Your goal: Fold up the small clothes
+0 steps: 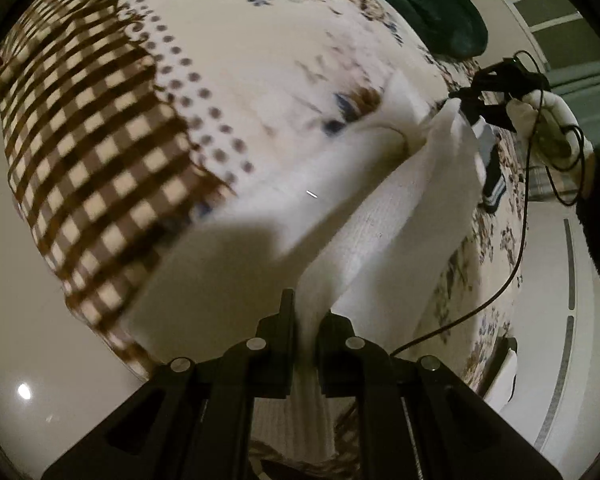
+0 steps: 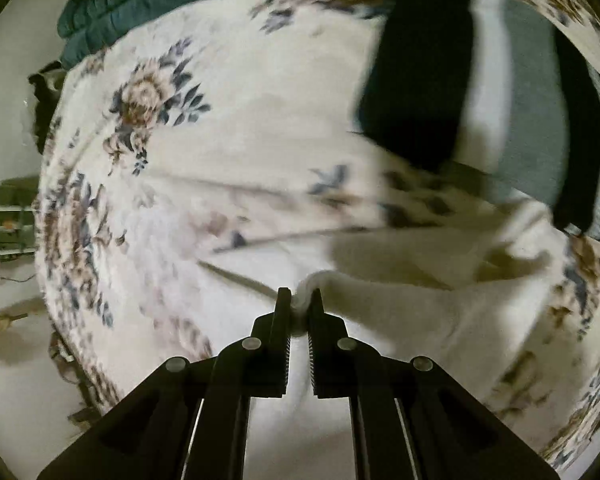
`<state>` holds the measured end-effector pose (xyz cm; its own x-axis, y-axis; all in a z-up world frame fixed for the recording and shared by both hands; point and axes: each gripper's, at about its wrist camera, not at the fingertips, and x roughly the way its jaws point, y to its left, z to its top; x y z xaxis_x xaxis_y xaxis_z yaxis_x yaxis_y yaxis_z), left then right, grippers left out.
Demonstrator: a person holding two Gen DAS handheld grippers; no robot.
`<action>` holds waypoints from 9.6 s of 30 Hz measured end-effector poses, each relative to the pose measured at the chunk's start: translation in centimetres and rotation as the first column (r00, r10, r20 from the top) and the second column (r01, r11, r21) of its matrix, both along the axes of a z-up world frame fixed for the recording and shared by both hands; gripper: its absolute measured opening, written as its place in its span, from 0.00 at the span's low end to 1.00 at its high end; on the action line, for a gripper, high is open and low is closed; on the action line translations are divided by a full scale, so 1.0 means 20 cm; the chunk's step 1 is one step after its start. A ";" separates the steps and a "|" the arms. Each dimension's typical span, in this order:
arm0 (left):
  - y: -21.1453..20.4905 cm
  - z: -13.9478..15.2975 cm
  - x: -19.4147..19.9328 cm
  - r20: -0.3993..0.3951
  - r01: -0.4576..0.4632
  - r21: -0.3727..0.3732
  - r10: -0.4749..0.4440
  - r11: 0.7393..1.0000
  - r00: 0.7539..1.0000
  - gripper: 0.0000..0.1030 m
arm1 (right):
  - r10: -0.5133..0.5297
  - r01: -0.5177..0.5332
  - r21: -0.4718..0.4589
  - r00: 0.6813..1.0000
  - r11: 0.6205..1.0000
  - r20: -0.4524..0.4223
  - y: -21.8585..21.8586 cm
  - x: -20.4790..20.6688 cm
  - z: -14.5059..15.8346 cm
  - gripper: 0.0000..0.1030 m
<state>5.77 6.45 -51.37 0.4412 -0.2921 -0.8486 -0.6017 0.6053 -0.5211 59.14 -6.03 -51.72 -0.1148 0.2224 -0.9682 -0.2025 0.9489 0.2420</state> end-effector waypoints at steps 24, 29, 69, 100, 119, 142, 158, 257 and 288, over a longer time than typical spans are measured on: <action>0.24 -0.14 -0.09 -0.155 0.162 -0.054 -0.169 0.985 0.973 0.50 | 0.010 0.012 0.081 0.963 0.997 -0.269 -0.54 -1.57 -0.10 0.59; 0.06 -0.19 0.00 -0.211 0.284 0.046 -0.269 0.958 0.940 0.50 | -0.107 0.169 0.109 0.899 0.980 -0.425 -0.72 -2.11 -0.41 0.40; 0.03 0.25 0.97 0.046 0.295 0.122 -0.303 0.948 0.952 0.58 | -0.294 0.387 0.278 0.900 0.879 -0.323 -1.11 -2.00 -0.12 0.66; 0.12 -0.18 1.92 0.136 0.551 0.003 -0.546 0.835 0.827 0.16 | -0.526 0.536 0.231 0.843 0.812 -0.110 -1.12 -0.97 -0.14 0.68; 0.08 -0.29 0.37 -0.057 0.585 -0.218 -0.608 0.782 0.792 0.54 | -0.375 0.596 0.329 0.756 0.732 -0.536 -1.09 -2.51 -0.43 0.68; 0.05 0.29 1.06 0.271 0.456 -0.353 -0.377 0.817 0.886 0.14 | -0.478 0.655 0.593 0.753 0.469 -0.453 -0.90 -1.98 0.09 0.10; 0.14 -0.04 2.06 0.276 0.336 -0.512 -0.219 0.791 0.936 0.47 | -0.643 0.706 0.555 0.679 0.440 -0.354 -1.07 -0.44 -0.07 0.30; 0.27 -0.23 2.25 0.130 0.523 -0.197 -0.507 0.829 0.852 0.49 | -0.553 0.554 0.413 0.822 0.723 -0.135 -1.33 -0.31 -0.17 0.43; 0.18 -0.40 2.13 0.221 0.516 -0.357 -0.466 0.779 0.856 0.66 | -0.369 0.529 0.546 0.848 0.650 -0.381 -1.23 -0.68 -0.54 0.82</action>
<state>48.36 10.05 -59.32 0.2321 -0.7894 -0.5684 -0.1999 0.5331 -0.8221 45.60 -30.56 -62.45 -0.0244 0.8304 -0.5567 0.3412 0.5303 0.7761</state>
